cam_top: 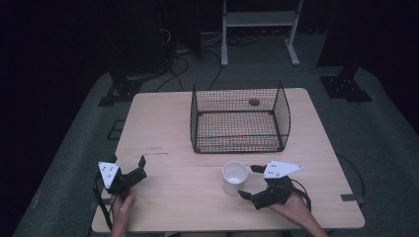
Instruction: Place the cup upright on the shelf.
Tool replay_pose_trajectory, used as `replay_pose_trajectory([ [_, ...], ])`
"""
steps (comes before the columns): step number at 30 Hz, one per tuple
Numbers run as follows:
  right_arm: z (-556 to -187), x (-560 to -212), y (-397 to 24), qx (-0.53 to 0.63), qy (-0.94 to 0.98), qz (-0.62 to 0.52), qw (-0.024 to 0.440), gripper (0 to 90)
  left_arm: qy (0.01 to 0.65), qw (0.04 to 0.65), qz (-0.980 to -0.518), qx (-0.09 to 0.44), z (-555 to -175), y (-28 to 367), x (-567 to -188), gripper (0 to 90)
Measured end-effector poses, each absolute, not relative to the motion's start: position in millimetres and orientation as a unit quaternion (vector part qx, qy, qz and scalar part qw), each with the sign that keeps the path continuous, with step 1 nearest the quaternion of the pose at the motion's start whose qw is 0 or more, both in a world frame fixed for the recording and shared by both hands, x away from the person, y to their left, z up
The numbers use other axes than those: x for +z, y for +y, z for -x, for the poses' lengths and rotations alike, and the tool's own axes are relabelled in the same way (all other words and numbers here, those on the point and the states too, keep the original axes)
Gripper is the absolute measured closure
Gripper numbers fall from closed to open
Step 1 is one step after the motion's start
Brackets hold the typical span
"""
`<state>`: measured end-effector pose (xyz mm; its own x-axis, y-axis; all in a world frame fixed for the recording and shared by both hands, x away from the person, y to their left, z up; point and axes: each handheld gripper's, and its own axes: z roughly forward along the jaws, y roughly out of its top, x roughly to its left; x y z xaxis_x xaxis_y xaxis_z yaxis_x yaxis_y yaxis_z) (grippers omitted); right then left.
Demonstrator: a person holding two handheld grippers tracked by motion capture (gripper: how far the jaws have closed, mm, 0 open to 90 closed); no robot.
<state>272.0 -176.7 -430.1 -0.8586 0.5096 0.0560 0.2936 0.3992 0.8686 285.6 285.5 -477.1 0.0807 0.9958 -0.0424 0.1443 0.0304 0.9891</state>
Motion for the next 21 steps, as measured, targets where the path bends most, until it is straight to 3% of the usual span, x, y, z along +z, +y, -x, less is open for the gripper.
replay_pose_trajectory([
  [21, -294.4, -439.2, -146.1, 0.474, 0.845, -0.229, 0.091, 5.3, 0.522, 0.493, -0.546, 0.432, -285.7, 285.6, -477.1, 0.0],
])
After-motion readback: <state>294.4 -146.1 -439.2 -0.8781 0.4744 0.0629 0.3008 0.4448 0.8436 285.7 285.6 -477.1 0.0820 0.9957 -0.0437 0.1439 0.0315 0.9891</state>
